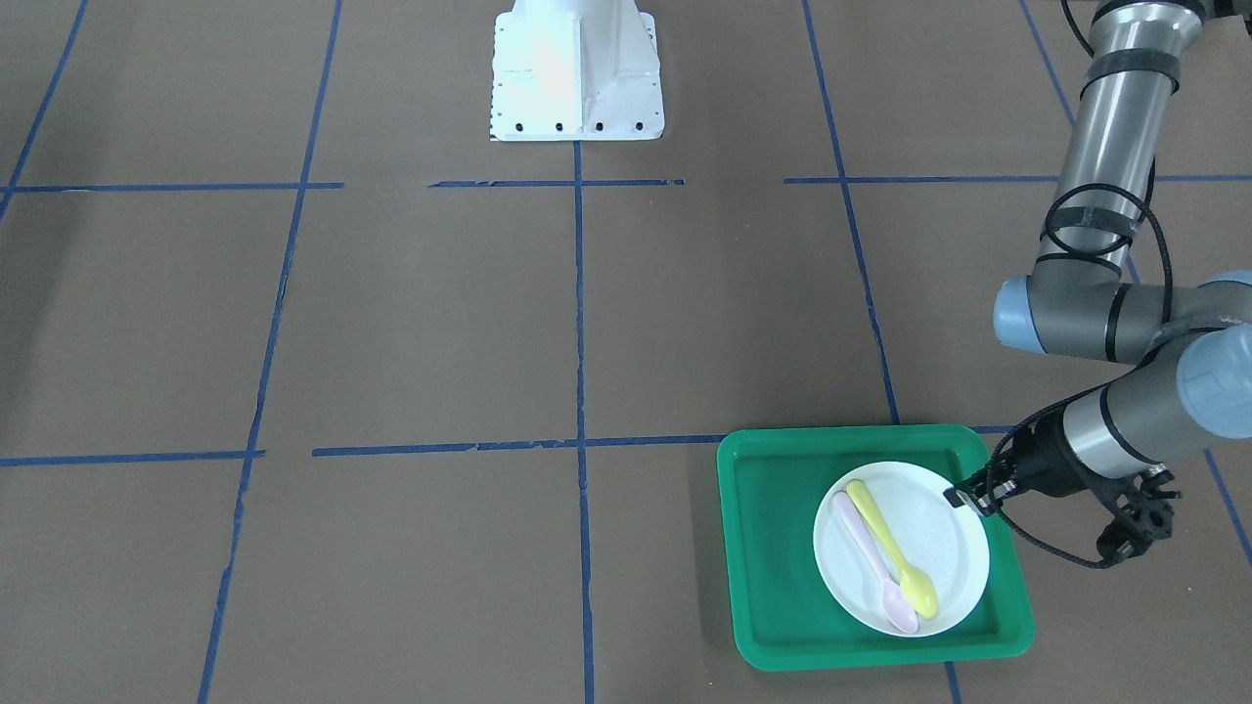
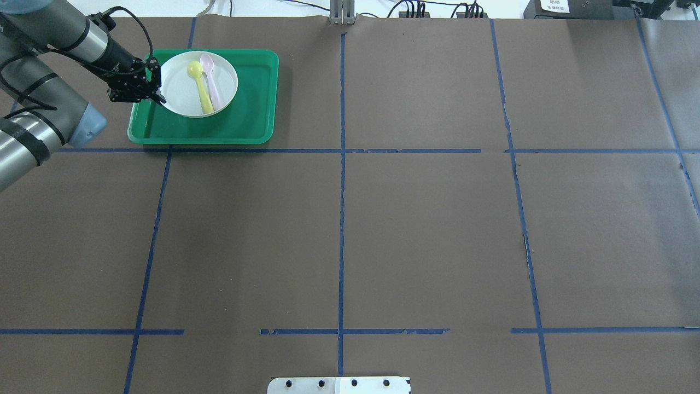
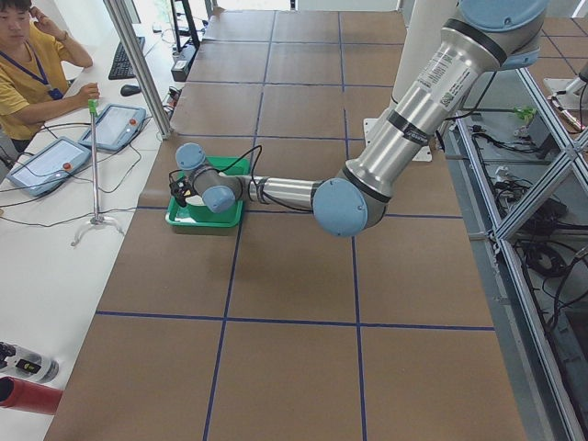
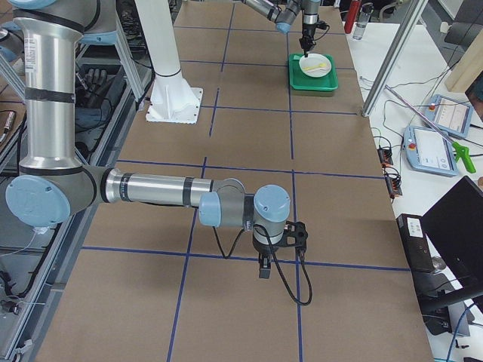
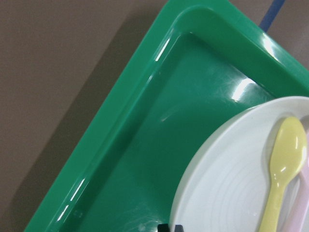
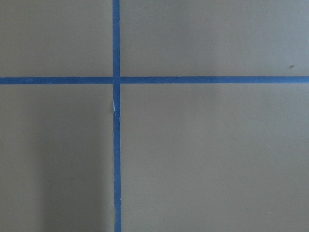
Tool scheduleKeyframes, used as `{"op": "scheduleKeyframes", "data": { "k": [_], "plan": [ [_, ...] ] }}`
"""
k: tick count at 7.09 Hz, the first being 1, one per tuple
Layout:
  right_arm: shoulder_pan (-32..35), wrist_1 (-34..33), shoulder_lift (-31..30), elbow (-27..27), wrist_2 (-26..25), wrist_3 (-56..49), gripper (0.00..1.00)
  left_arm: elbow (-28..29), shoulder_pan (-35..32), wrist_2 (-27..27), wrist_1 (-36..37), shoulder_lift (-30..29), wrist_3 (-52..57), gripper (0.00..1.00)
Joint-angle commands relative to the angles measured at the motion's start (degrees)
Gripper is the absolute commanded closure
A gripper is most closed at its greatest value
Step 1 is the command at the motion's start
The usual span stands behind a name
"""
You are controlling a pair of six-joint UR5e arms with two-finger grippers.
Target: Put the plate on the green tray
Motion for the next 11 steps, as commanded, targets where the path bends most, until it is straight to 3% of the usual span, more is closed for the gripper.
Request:
{"op": "scheduleKeyframes", "data": {
  "k": [1,2,4,8,11],
  "plan": [
    [0.0,0.0,0.0,0.0,0.0,0.0,0.0,-0.08,0.06,0.15,0.12,0.61,-0.06,0.17],
    [0.0,0.0,0.0,0.08,0.0,0.0,0.0,-0.69,-0.29,0.15,0.3,1.57,0.29,0.17],
    [0.0,0.0,0.0,0.0,0.0,0.0,0.0,-11.01,-2.91,-0.37,0.3,11.98,2.56,0.2],
    [0.0,0.0,0.0,0.0,0.0,0.0,0.0,-20.81,-8.11,0.15,1.44,30.03,36.52,0.22],
    [0.0,0.0,0.0,0.0,0.0,0.0,0.0,-27.56,-12.85,0.24,1.53,41.26,53.16,0.21]
  ]
}}
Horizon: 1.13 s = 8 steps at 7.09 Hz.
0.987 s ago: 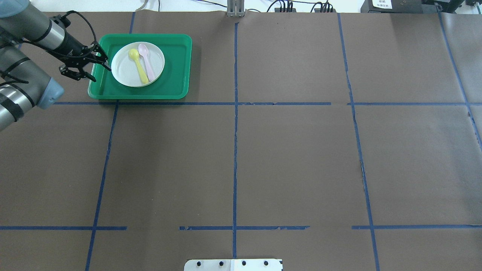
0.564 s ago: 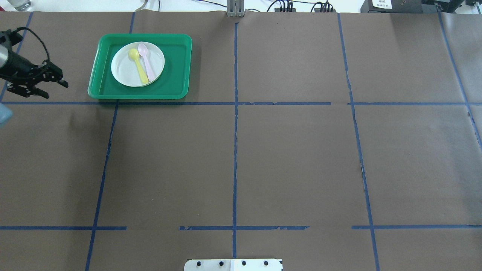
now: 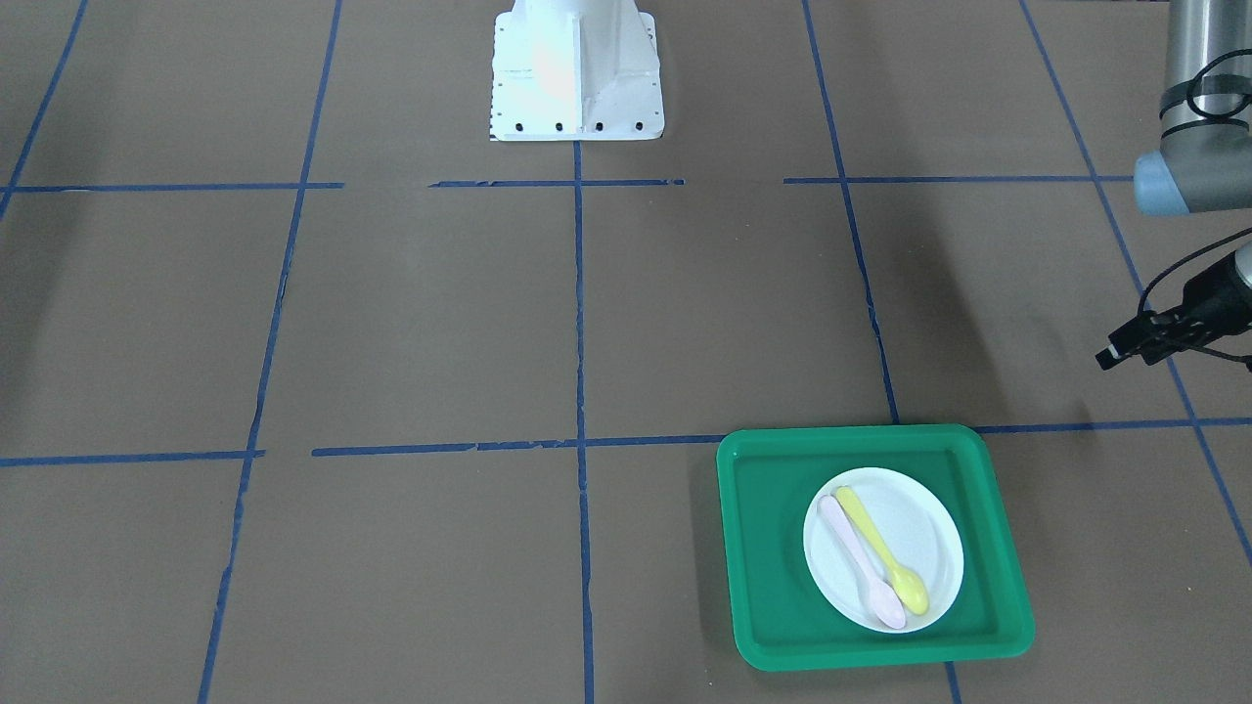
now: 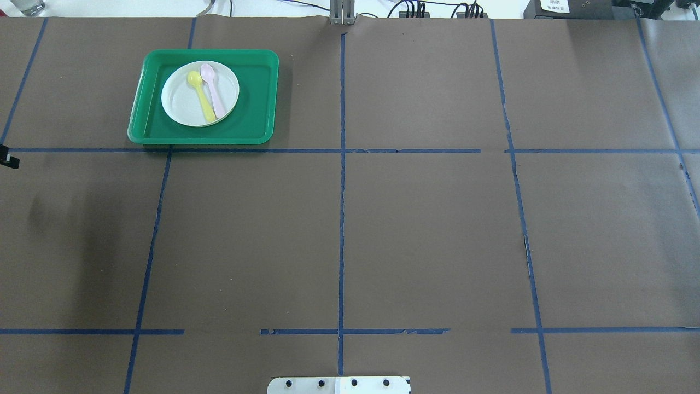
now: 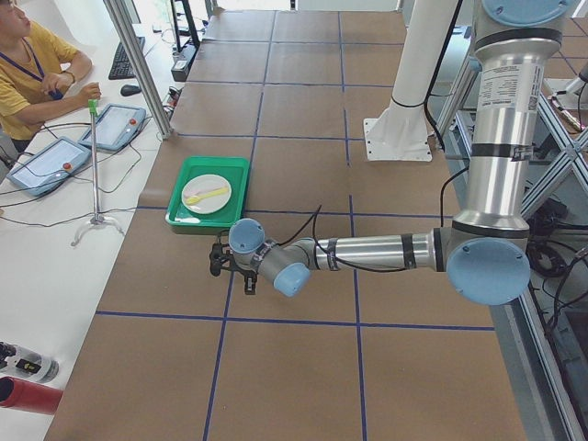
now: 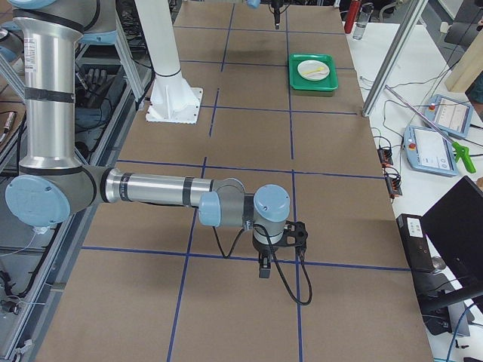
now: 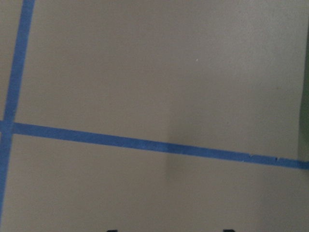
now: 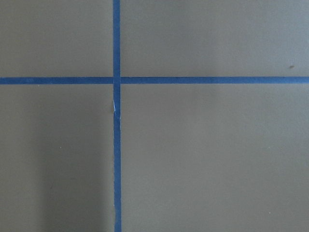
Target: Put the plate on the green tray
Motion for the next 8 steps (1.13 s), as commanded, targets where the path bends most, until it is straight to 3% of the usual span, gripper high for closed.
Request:
{"op": "scheduleKeyframes", "data": {
  "k": [1,2,5,7,8],
  "plan": [
    [0.0,0.0,0.0,0.05,0.0,0.0,0.0,-5.36,-3.31,-0.06,0.13,7.93,10.04,0.21],
    [0.0,0.0,0.0,-0.03,0.0,0.0,0.0,-7.74,-5.24,-0.41,1.0,10.31,14.17,0.21],
    [0.0,0.0,0.0,0.05,0.0,0.0,0.0,-10.4,-16.47,0.11,21.59,10.52,36.56,0.21],
    [0.0,0.0,0.0,0.05,0.0,0.0,0.0,-11.44,-18.86,0.11,31.89,6.67,39.17,0.2],
    [0.0,0.0,0.0,0.05,0.0,0.0,0.0,-12.84,-19.83,0.11,36.38,4.91,39.09,0.12]
  ]
}}
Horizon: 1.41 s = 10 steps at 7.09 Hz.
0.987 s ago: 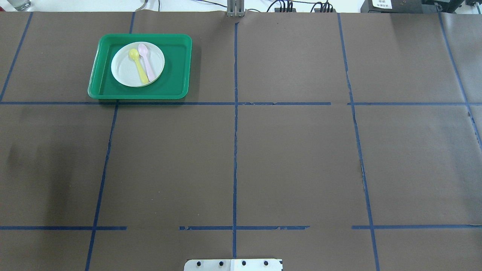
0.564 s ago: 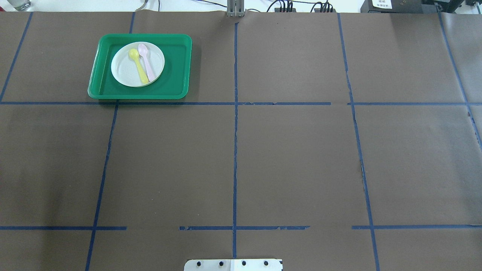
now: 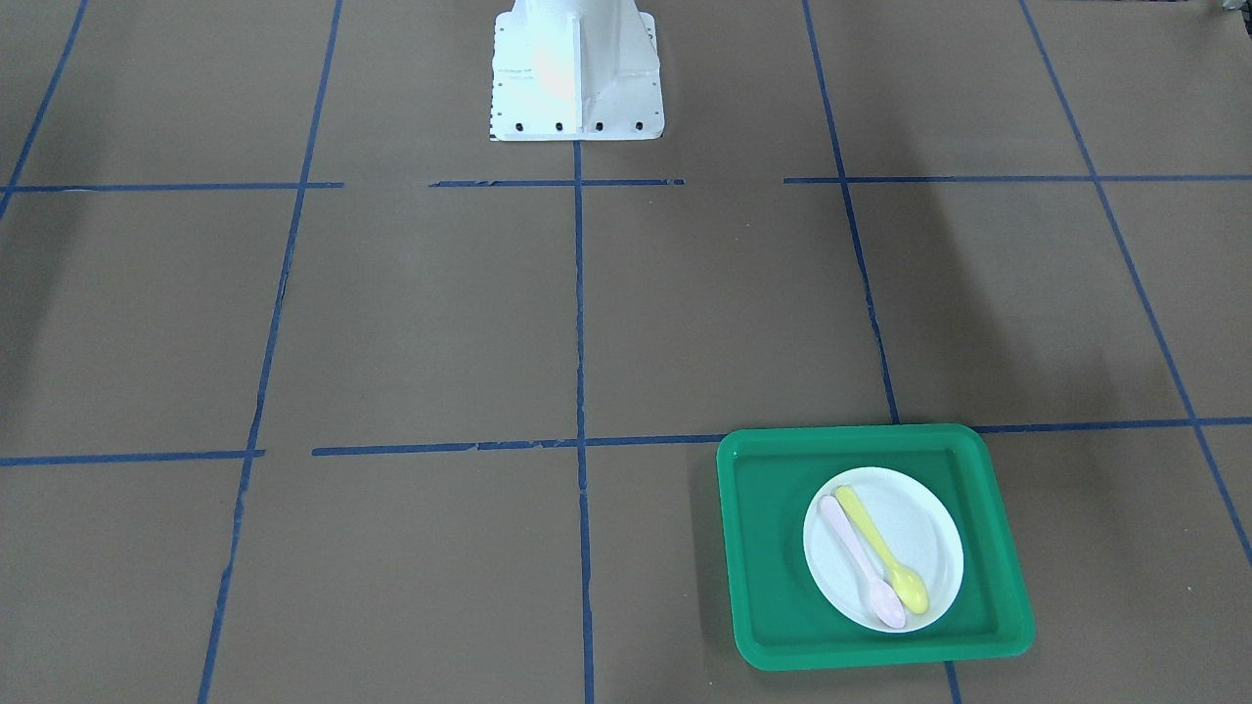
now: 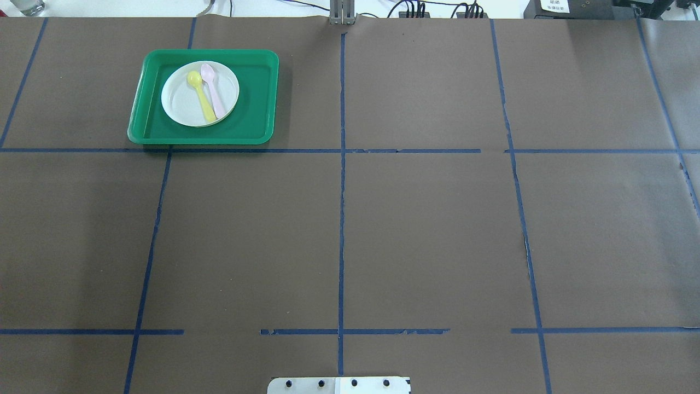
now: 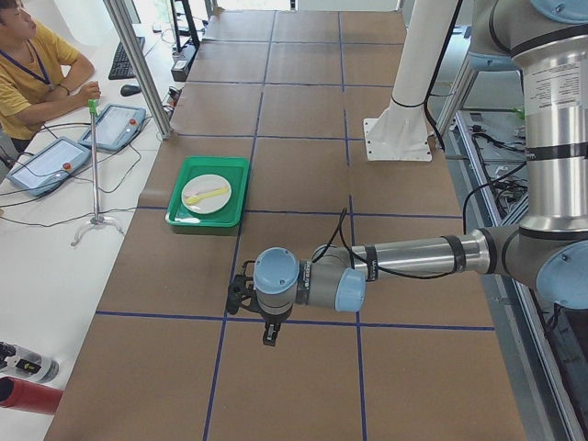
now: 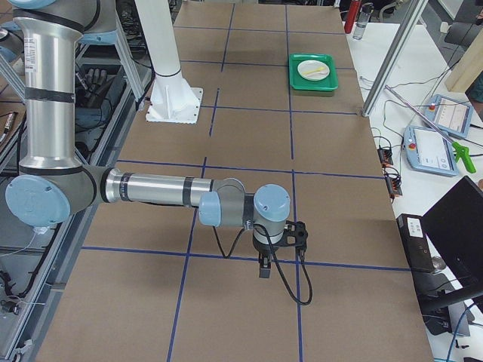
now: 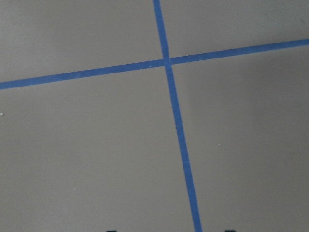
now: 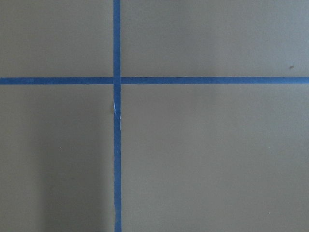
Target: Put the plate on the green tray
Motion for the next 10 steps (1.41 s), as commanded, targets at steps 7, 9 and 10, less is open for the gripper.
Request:
{"op": "scheduleKeyframes", "data": {
  "k": [7,9,10],
  "plan": [
    [0.0,0.0,0.0,-0.08,0.0,0.0,0.0,-4.63,-1.88,4.23,5.85,-2.01,0.4,0.0],
    [0.0,0.0,0.0,-0.08,0.0,0.0,0.0,-5.51,-1.88,2.75,5.77,-2.29,0.58,0.0],
    [0.0,0.0,0.0,-0.08,0.0,0.0,0.0,-5.34,-1.88,-1.53,5.77,-2.29,0.58,0.0]
  ]
}}
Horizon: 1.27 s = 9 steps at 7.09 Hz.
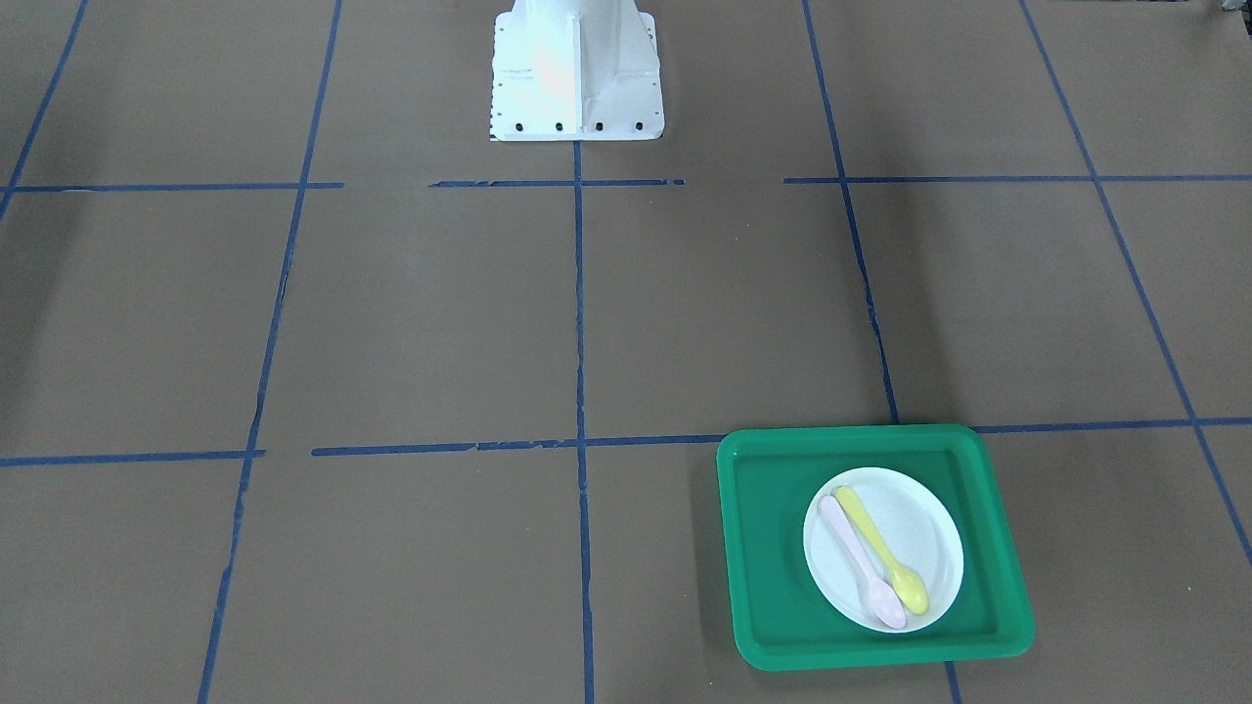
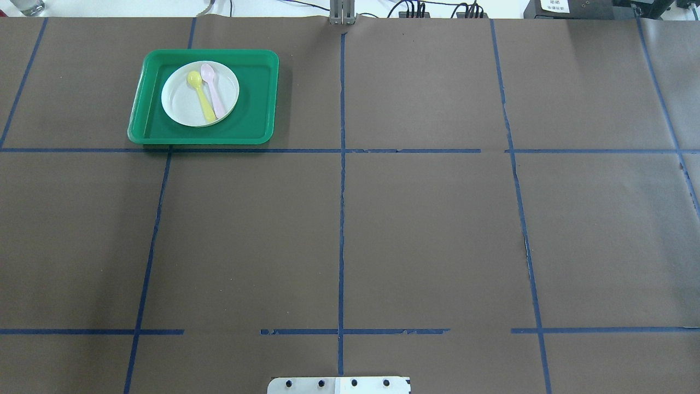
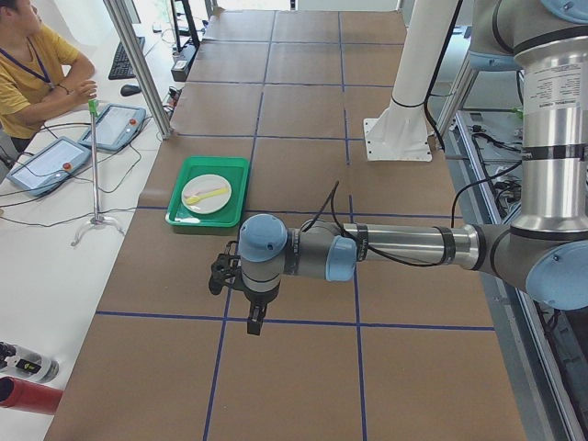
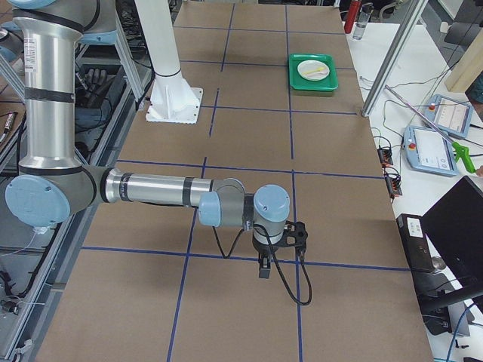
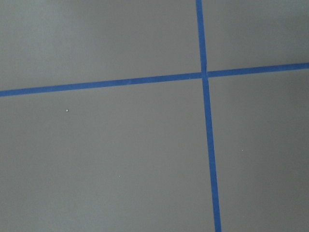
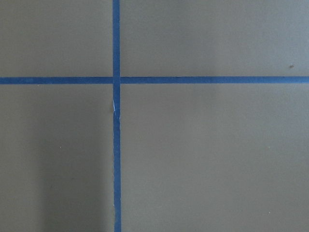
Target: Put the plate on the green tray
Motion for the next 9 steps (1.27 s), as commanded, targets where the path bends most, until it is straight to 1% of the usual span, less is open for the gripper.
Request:
{"op": "scheduleKeyframes", "data": {
  "k": [1,3,5,9],
  "plan": [
    [0.0,0.0,0.0,0.0,0.0,0.0,0.0,-0.07,-0.09,-4.58,0.09,-0.04,-0.05,0.0],
    [0.0,0.0,0.0,0.0,0.0,0.0,0.0,0.19,-0.27,-4.41,0.18,1.1,-0.05,0.0],
    [0.0,0.0,0.0,0.0,0.0,0.0,0.0,0.98,-0.27,-4.06,0.09,0.76,-0.14,0.0],
    [0.0,0.0,0.0,0.0,0.0,0.0,0.0,0.55,-0.7,-3.8,0.09,0.49,-0.23,0.0]
  ]
}}
